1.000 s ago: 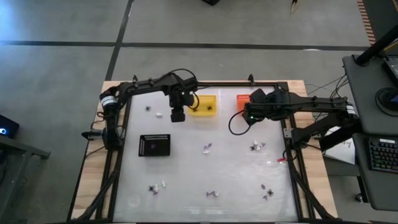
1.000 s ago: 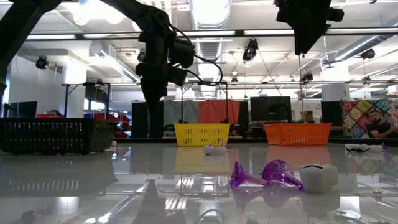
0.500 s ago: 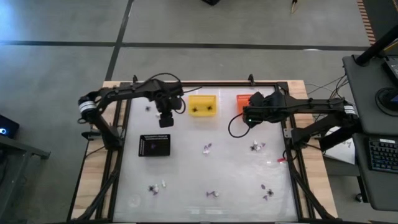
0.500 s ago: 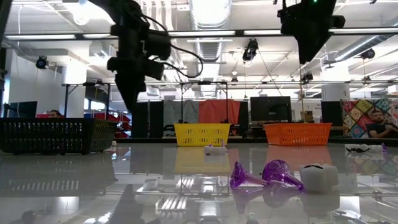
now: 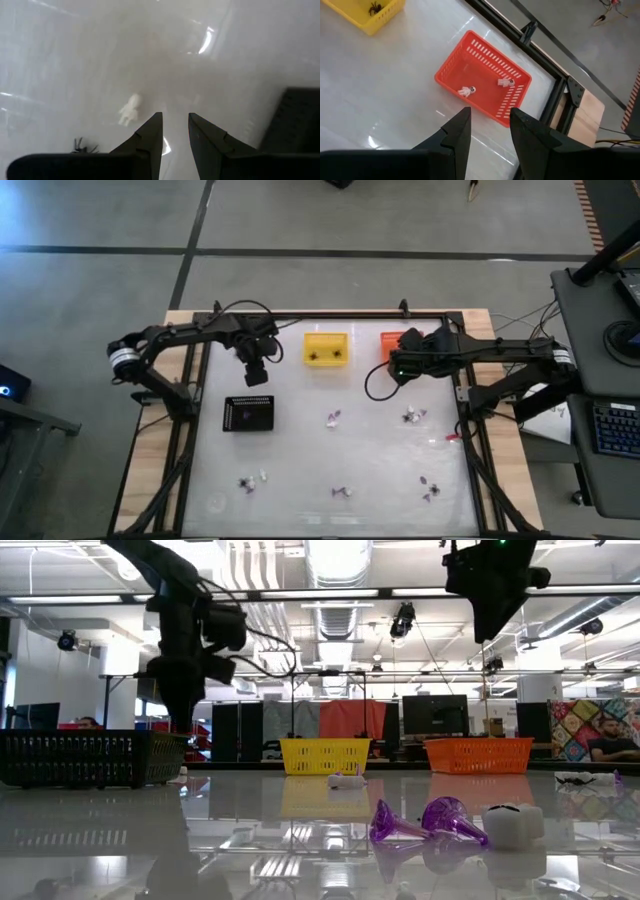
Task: Sort Halloween decoration
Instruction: Put the white skeleton toy into the orange basket
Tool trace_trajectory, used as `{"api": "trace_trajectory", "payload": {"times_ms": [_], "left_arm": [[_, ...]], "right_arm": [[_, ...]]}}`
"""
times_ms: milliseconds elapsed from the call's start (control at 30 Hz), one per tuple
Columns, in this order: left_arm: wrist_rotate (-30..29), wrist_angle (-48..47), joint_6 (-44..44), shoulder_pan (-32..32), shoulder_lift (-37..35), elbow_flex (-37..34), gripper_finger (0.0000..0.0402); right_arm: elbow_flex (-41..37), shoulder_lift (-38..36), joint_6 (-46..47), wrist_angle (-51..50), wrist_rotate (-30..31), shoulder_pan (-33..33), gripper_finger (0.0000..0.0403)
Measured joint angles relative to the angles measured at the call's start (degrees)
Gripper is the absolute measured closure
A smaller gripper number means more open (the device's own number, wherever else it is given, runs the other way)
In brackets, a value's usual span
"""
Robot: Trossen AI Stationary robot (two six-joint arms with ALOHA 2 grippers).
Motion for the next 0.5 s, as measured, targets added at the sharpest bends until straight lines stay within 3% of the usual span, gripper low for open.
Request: {"api": "trace_trajectory", "payload": {"times_ms": [300,500], "left_arm": [[3.0,0.8,3.7,9.3,2.2,-0.6,0.0326],[4.8,1.7,6.0,11.0,5.5,-0.6,0.0326]], "right_arm": [[0.0,0.0,0.5,1.5,-0.3,0.0,0.0275],[0.0,0.0,0.8,1.6,-0.7,0.0,0.0275]]}}
